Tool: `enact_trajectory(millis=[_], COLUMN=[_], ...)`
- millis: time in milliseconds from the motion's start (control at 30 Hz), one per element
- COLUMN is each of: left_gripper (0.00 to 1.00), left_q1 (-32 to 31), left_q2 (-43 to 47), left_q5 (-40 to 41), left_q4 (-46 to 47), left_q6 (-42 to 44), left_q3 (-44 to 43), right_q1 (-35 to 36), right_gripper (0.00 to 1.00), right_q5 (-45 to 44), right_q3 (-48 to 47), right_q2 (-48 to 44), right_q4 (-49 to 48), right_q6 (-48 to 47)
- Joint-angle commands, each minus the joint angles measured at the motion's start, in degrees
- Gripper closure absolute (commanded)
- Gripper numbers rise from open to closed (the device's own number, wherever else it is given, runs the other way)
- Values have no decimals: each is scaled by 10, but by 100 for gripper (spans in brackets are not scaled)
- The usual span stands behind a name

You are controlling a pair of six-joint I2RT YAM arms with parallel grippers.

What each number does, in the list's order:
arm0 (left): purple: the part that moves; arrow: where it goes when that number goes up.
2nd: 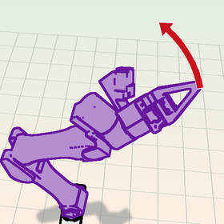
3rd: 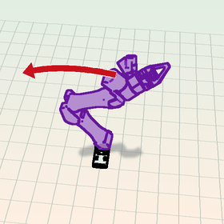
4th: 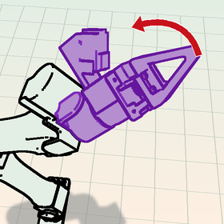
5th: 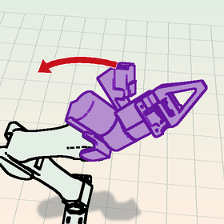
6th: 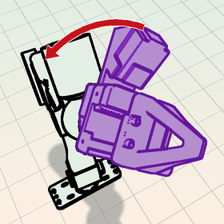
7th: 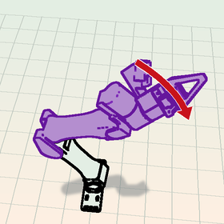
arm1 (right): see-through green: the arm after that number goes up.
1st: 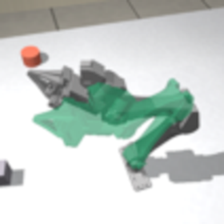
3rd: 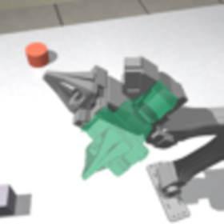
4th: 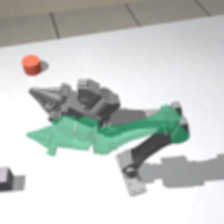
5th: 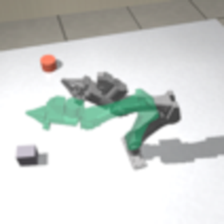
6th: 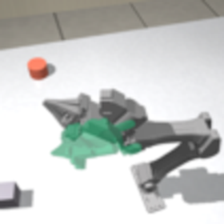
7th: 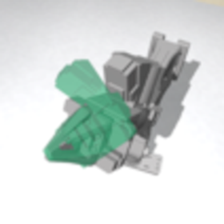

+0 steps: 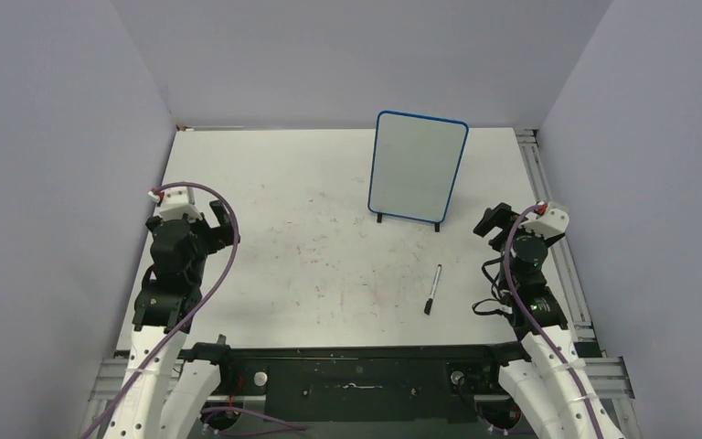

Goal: Write a sentence on the whiteboard
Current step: Move the whiteboard to the center of the board.

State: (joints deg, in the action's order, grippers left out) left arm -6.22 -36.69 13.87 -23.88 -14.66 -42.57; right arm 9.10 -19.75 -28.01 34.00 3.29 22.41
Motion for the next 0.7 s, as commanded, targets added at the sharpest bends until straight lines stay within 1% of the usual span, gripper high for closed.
enact_trajectory(millis=[0,67,133,200,267,333,367,433,533,600,667], left_gripper=[4,4,4,4,4,4,4,4,4,4,4], left_q1=[3,3,3,3,3,4,3,3,2,2,1], left_q2=[-18,-25,-27,-36,-46,-51,-53,-56,-51,-51,-54], left_q5=[19,15,-9,-27,-45,-44,-41,-43,-91,-116,-123], left_q4=[2,2,8,10,7,7,4,-10,-2,0,-5], left_q6=[-13,-16,-14,-16,-21,-20,-17,-9,3,7,10], left_q3=[-35,-37,-33,-31,-35,-31,-28,-28,-20,-17,-16], right_q1=[2,2,2,3,5,15,25,55,107,153,205], right_gripper=[10,10,10,10,8,6,6,6,6,6,6], right_q5=[-5,5,20,38,70,92,90,75,58,26,-14], right_q3=[-26,-25,-26,-35,-48,-59,-64,-74,-84,-88,-96], right_q2=[-3,-1,6,25,47,74,87,122,175,210,247], right_q4=[-13,-14,-15,-7,3,7,9,11,-4,-18,-37], right_q6=[4,1,-5,-7,-8,-13,-11,-1,26,44,56])
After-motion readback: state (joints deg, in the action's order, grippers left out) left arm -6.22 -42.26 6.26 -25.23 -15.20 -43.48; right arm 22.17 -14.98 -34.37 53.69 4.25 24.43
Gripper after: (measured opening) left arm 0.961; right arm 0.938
